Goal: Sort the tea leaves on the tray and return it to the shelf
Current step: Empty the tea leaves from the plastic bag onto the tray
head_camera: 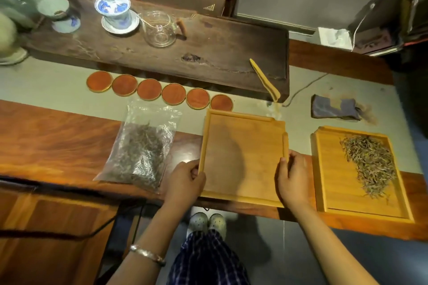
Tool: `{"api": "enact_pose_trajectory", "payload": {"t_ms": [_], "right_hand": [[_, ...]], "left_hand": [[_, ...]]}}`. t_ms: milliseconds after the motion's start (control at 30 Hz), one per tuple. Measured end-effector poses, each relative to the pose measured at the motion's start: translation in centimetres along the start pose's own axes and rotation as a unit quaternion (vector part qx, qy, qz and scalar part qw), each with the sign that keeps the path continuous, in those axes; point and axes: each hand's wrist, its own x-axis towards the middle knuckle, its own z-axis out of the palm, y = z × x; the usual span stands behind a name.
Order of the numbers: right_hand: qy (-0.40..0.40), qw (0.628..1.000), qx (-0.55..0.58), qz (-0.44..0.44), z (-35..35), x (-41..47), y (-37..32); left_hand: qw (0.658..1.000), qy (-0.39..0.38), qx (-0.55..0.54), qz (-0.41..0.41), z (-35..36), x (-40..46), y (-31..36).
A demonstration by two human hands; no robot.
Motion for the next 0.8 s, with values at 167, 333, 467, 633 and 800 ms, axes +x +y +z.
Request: {"api": "enact_pose_trajectory", "payload": {"t_ms": [167, 333, 467, 633, 800], "right_hand": [[0.017, 0.999, -0.04, 0.031, 1.4, 0.5, 1.2], [0.007, 0.999, -0.036, 0.027, 1.9, 1.1, 1.8], [0.001, 0.999, -0.025, 0.021, 2.0, 1.4, 1.7], [0.007, 0.998, -0.032, 0.046, 1.7, 1.5, 0.8], [0.042, 0.998, -0.027, -0.027, 2.4, 2.5, -5.1]], "left_hand": [[1.0, 0.009, 0.013, 0.011, 0.3, 1.1, 0.3], [0.999, 0.005, 0.037, 0.005, 0.8, 1.6, 0.5], [0.998, 0.02, 0.054, -0.021, 1.3, 1.9, 0.8], [0.985, 0.02, 0.166, -0.04, 1.0, 2.3, 2.2], [0.985, 0.118, 0.11, -0.052, -2.8, 4.8, 4.6]]}}
